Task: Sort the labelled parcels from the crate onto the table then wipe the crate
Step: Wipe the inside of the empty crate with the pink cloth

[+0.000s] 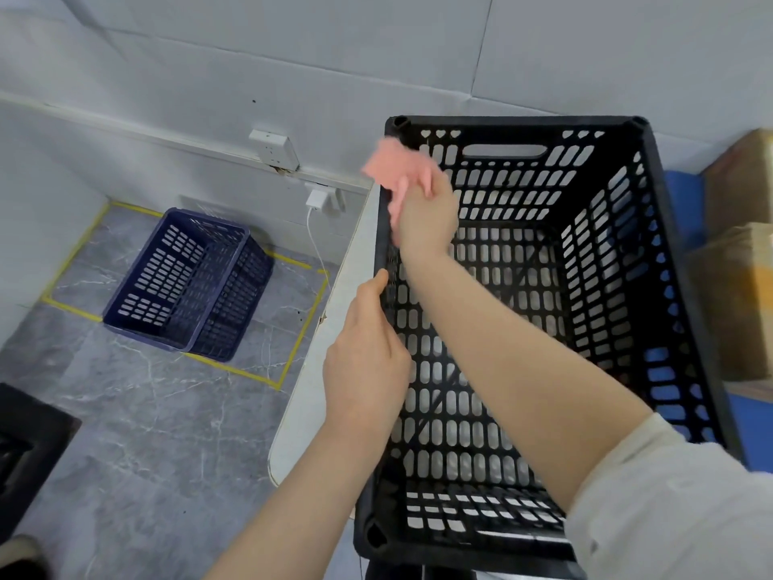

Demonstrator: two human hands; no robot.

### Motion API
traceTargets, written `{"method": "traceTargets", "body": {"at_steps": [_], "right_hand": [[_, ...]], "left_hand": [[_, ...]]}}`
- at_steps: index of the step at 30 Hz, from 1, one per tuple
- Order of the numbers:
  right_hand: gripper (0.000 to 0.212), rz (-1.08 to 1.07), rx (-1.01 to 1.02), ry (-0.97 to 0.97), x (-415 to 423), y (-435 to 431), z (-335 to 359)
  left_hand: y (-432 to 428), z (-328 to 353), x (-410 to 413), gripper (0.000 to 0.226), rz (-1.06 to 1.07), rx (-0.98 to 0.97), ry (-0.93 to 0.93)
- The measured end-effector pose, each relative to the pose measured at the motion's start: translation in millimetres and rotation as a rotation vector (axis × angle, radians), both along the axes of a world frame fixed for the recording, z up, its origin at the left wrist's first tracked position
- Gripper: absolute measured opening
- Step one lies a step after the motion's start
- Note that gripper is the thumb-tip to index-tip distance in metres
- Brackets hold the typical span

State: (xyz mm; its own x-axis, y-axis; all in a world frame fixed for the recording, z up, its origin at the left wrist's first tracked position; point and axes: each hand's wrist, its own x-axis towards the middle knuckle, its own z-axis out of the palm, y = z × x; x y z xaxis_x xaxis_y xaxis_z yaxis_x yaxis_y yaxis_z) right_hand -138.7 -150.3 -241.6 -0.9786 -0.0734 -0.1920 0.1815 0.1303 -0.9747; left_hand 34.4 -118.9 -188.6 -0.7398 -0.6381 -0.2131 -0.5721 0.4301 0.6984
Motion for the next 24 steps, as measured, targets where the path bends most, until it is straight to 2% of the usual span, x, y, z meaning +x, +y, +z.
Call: {"method": "traceTargets", "body": {"at_steps": [2,3,5,7,8,10,12,14,16,20,22,24], "right_hand": [[0.024,-0.003,0.017,-0.184,12,7,-31],[0.026,0.051,0.089,-0.207,19,13,-46],[0.032,0.260,0.407,-0.071,30,25,-78],[0.034,0.494,0.719,-0.026,34,36,-99],[0.035,0.570,0.817,-0.045,34,39,-103],[0.036,0.613,0.851,-0.057,30,42,-103],[0.035,0.564,0.705,-0.121,31,41,-89],[0.024,0.435,0.518,-0.196,30,40,-84],[0.015,0.383,0.305,-0.403,29,36,-77],[0.024,0.226,0.060,-0.738,24,39,-57],[0.023,0.177,-0.021,-0.746,18,41,-52],[0.009,0.147,-0.057,-0.682,12,38,-44]], "left_hand": [[0,1,-1,0.054,0.002,-0.006,-0.009],[0,1,0,0.053,0.004,-0.007,-0.012],[0,1,0,0.052,0.006,-0.009,-0.015],[0,2,-1,0.052,0.007,-0.016,-0.016],[0,2,-2,0.052,0.005,-0.020,-0.015],[0,1,-2,0.053,0.003,-0.023,-0.017],[-1,-1,-2,0.053,0.005,-0.019,-0.015],[-1,-1,-2,0.052,0.001,-0.014,-0.015],[-1,0,-2,0.050,0.002,-0.013,-0.014],[0,0,-1,0.050,0.003,-0.009,0.007],[0,-1,-1,0.049,0.002,-0.015,0.008],[-1,-3,-2,0.050,-0.001,-0.025,0.006]]}}
